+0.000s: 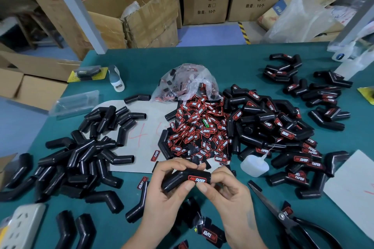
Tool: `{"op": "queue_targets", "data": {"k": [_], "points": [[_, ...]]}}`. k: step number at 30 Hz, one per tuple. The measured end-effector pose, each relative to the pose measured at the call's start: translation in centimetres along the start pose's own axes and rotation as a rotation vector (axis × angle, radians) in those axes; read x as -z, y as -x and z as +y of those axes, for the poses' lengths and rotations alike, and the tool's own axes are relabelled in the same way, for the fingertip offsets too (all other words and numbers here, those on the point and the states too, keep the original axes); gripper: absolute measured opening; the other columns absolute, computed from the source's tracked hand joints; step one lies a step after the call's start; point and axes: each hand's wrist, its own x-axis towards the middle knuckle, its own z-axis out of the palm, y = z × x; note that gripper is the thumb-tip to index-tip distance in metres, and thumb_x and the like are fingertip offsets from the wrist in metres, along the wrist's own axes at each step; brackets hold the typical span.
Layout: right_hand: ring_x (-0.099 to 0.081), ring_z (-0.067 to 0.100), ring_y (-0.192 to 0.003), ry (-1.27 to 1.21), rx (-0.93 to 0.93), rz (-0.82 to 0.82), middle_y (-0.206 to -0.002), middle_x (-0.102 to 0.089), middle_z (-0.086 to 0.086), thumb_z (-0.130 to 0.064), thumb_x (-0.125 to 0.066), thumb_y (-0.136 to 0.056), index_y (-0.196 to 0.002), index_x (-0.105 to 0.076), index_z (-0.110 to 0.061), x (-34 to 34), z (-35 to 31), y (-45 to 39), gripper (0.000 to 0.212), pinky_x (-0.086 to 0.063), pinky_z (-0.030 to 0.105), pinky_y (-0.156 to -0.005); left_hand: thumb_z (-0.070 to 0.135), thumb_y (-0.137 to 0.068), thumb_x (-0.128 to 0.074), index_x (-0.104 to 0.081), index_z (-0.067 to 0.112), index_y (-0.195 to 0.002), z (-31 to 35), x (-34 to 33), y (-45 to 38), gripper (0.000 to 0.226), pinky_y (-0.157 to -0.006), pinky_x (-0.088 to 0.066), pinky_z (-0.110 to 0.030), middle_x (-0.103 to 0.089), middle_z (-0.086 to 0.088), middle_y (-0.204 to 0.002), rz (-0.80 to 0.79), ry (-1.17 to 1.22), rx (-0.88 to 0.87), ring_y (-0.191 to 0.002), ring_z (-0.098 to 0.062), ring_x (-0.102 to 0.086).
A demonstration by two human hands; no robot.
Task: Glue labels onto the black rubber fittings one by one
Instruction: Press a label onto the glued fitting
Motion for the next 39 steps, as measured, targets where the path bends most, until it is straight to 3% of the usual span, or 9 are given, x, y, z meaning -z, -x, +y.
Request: {"op": "queue_targets", "data": {"k": [7,13,18,23,29,32,36,39], "points": [[-0.056,0.011,-0.075,-0.001,0.022,0.009,-0.079,-0.056,0.004,-0.057,-0.091,-0.068,-0.077,-0.079,-0.014,0.0,-0.2,0.2,0.045,-0.050,0.022,-0.073,0.022,-0.096,-0.077,-0.057,0.014,-0.113,-0.5,0.2,0.5,0.027,-0.100,-0.057,-0.049,-0.068,-0.018,-0.117,0.017,-0.011,0.037,-0.116,-0.048,-0.069],[-0.055,0.008,-0.073,-0.010,0.027,-0.004,-0.078,-0.055,0.005,-0.037,-0.087,-0.068,-0.073,-0.078,-0.012,0.0,-0.2,0.1,0.028,-0.049,0.019,-0.072,0.020,-0.096,-0.077,-0.057,0.013,-0.112,-0.8,0.2,0.6,0.027,-0.099,-0.058,-0.044,-0.068,-0.018,-0.119,0.029,0.001,0.058,-0.117,-0.047,-0.069],[-0.056,0.009,-0.076,0.000,0.008,-0.026,-0.078,-0.055,-0.003,-0.043,-0.089,-0.068,-0.075,-0.079,-0.019,0.1,-0.2,0.0,0.027,-0.049,0.022,-0.073,0.010,-0.096,-0.073,-0.057,0.012,-0.112,-0.8,0.5,0.5,0.023,-0.098,-0.058,-0.044,-0.069,-0.019,-0.117,0.010,-0.013,0.027,-0.116,-0.047,-0.069],[-0.059,0.012,-0.078,0.042,0.013,-0.012,-0.081,-0.059,-0.002,-0.065,-0.090,-0.064,-0.079,-0.082,-0.020,-0.1,0.1,0.1,0.048,-0.052,0.030,-0.075,-0.001,-0.092,-0.068,-0.058,0.011,-0.111,-0.6,0.3,0.5,0.025,-0.099,-0.057,-0.036,-0.069,-0.016,-0.117,-0.016,-0.001,0.002,-0.117,-0.041,-0.070],[-0.060,0.015,-0.079,0.036,0.043,-0.013,-0.079,-0.058,-0.003,-0.063,-0.091,-0.065,-0.076,-0.083,-0.024,-0.1,0.0,0.1,0.042,-0.051,0.028,-0.075,-0.007,-0.090,-0.070,-0.061,0.015,-0.109,-0.5,0.2,0.4,0.031,-0.100,-0.057,-0.038,-0.070,-0.015,-0.115,-0.039,-0.029,-0.014,-0.116,-0.041,-0.071],[-0.064,0.025,-0.083,0.064,0.085,0.000,-0.084,-0.061,0.001,-0.061,-0.090,-0.068,-0.079,-0.084,-0.023,0.0,0.0,0.2,0.039,-0.054,0.037,-0.078,0.004,-0.091,-0.073,-0.067,0.023,-0.112,-0.1,0.6,0.4,0.029,-0.099,-0.057,-0.038,-0.073,-0.011,-0.116,-0.053,-0.109,-0.071,-0.115,-0.038,-0.072],[-0.066,0.025,-0.085,0.111,0.177,0.014,-0.085,-0.064,-0.002,-0.058,-0.086,-0.076,-0.084,-0.085,-0.031,0.1,-0.4,0.2,0.028,-0.055,0.051,-0.080,0.028,-0.097,-0.075,-0.071,0.035,-0.120,0.3,1.3,0.1,0.024,-0.095,-0.059,-0.040,-0.075,0.000,-0.119,-0.080,-0.281,-0.146,-0.113,-0.029,-0.072],[-0.065,0.029,-0.085,0.104,0.184,0.012,-0.087,-0.064,0.000,-0.056,-0.086,-0.077,-0.087,-0.085,-0.030,-0.1,-0.4,0.3,0.028,-0.055,0.054,-0.080,0.032,-0.098,-0.075,-0.073,0.037,-0.121,0.3,1.5,0.0,0.024,-0.094,-0.060,-0.040,-0.076,0.002,-0.119,-0.077,-0.317,-0.152,-0.111,-0.028,-0.072]]}}
